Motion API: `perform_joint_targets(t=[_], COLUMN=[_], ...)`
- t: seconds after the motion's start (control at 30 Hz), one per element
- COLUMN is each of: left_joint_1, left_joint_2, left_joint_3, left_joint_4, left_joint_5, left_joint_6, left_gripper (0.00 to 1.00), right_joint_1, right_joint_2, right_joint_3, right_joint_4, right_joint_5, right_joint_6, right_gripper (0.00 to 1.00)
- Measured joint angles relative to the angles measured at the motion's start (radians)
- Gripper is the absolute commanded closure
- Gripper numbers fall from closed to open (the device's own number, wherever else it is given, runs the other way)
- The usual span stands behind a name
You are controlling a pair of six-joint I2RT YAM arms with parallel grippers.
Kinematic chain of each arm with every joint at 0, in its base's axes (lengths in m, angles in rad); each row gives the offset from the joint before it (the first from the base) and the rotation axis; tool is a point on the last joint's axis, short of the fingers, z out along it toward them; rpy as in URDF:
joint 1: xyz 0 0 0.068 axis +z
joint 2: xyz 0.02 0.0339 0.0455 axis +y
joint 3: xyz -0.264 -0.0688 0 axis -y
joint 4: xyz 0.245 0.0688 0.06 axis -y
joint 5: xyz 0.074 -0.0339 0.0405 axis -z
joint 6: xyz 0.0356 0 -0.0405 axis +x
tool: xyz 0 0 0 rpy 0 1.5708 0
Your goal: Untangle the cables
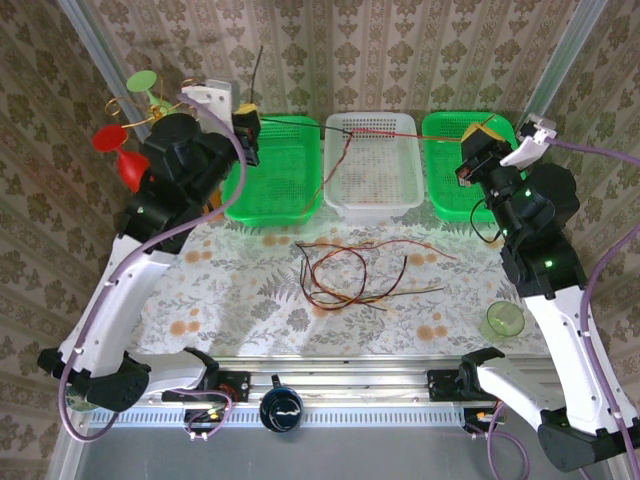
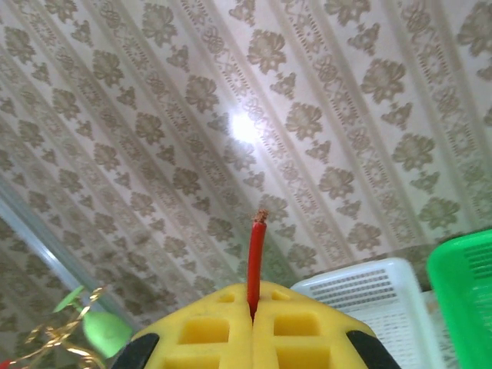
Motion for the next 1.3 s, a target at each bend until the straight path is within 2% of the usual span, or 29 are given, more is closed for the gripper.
perform_joint_targets(t=[0.27,0.7,1.13,1.3], left_joint_1=[0.148,0.394,0.554,0.575], left_joint_2=[-0.085,-0.15,-0.172,-0.174], left_joint_3=[-0.065,-0.211,-0.265,-0.27], left_joint_4=[-0.04,-0.175,-0.253,-0.269], left_joint_5=[-0.004,0.0,0.074,0.112], left_joint_6=[0.002,-0.033,-0.088,-0.107], left_gripper=[1.0,1.0,1.0,1.0], right_joint_1=[-0.032,-0.161,-0.208,-0.223], right_joint_2=[-0.015,-0.048,-0.119,-0.123], right_joint_3=[0.0,0.0,-0.068,-0.069], right_joint_4=[-0.023,-0.074,-0.065,-0.066], right_joint_5=[0.104,0.254,0.435,0.452], right_joint_6=[-0.123,-0.232,-0.235,-0.234], right_gripper=[1.0,1.0,1.0,1.0])
